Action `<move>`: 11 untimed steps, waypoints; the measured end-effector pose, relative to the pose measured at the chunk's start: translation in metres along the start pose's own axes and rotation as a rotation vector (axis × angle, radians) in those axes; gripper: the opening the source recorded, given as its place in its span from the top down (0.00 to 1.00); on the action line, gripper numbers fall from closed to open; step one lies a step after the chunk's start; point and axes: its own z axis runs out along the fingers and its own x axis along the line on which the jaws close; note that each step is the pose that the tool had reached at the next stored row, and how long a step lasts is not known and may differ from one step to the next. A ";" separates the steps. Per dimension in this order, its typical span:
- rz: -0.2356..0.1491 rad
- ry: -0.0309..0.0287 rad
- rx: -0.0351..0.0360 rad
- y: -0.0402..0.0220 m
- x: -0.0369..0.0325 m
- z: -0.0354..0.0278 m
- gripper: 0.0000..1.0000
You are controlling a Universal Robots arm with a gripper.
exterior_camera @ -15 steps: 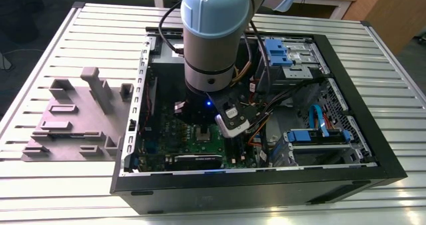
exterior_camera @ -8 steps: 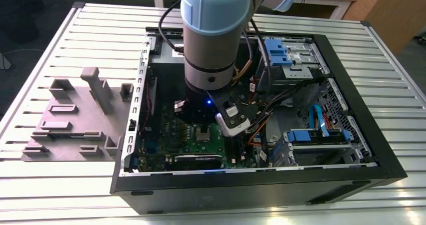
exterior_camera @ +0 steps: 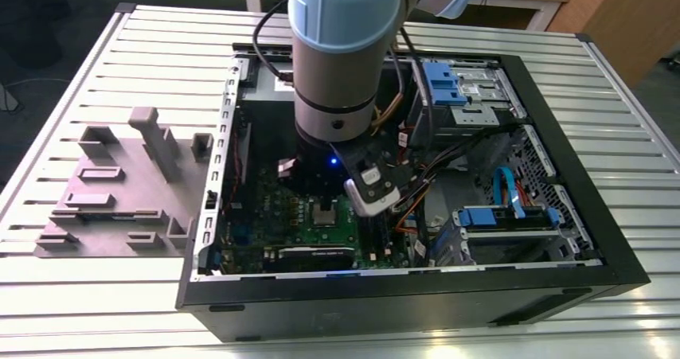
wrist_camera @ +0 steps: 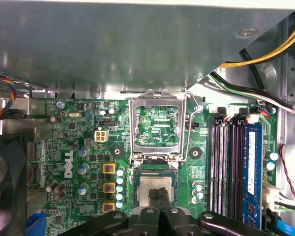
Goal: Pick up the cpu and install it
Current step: 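Close the cpu cover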
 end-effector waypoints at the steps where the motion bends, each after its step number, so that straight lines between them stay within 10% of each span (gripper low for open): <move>1: 0.000 -0.0003 -0.0004 0.0001 -0.0001 -0.0007 0.90; 11: 0.000 -0.0003 -0.0004 0.0002 -0.0001 -0.0035 0.90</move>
